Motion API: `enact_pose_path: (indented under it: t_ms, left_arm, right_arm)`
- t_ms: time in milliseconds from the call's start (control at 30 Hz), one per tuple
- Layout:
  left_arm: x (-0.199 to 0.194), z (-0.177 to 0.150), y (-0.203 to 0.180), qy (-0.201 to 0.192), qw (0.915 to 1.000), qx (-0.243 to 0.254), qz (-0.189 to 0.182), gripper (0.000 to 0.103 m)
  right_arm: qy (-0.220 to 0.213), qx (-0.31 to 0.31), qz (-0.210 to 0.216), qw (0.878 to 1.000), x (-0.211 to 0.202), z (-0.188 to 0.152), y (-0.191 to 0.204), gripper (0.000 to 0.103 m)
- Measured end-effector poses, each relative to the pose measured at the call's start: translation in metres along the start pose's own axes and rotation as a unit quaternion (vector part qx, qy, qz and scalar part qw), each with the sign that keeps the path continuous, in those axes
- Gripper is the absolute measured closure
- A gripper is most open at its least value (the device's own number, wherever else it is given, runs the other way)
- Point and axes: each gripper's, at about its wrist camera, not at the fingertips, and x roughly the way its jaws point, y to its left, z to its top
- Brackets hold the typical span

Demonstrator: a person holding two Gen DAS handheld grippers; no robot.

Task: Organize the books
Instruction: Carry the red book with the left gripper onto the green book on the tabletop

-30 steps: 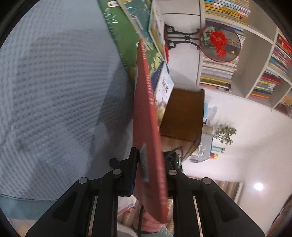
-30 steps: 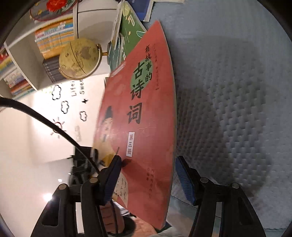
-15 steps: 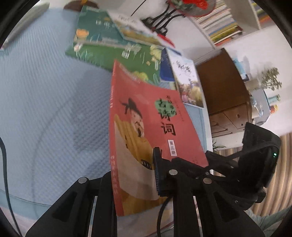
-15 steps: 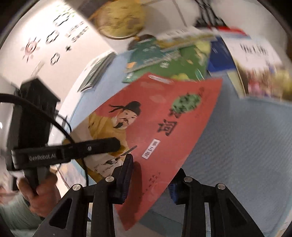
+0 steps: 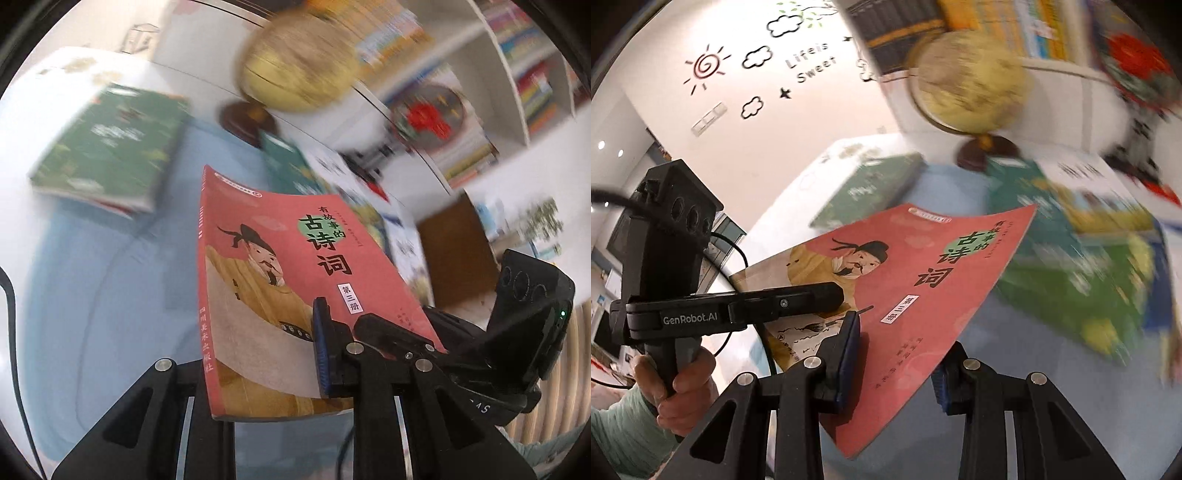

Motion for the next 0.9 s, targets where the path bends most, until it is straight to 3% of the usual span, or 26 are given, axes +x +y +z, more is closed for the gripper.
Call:
enact_pose_path:
  t_ms: [167,333,400,467,633,900]
  left_arm:
    - [-0.009,0.051,0.066,-0.018,0.9994,-0.011,0.028,0.086]
    - [0.007,0.085,0.112,-0.008,0.9994,-0.026,0.02,0.084]
    - [0.015,0.098,0.129,0.002,0.9989,-0.04,0.027,0.073]
    - [0.019,0.109,0.151,0.001,0.9965,-0.057,0.061,0.066]
    - [0.022,0.12,0.192,-0.008,0.9889,-0.092,0.117,0.062]
    - [0.016,0.125,0.209,-0.037,0.9839,-0.107,0.139,0.062]
  right_arm:
    - [0.001,-0.004,0.012,1.0,0.074,0.051,0.02,0.069]
    - [0.019,0.029,0.02,0.999,0.124,0.08,0.022,0.069]
    - [0.025,0.048,0.021,0.998,0.144,0.092,0.019,0.069]
    - [0.034,0.076,0.022,0.996,0.163,0.101,0.014,0.069]
    - [0.057,0.086,0.005,0.995,0.2,0.115,0.011,0.069]
    - [0.074,0.057,-0.03,0.995,0.224,0.123,0.028,0.068]
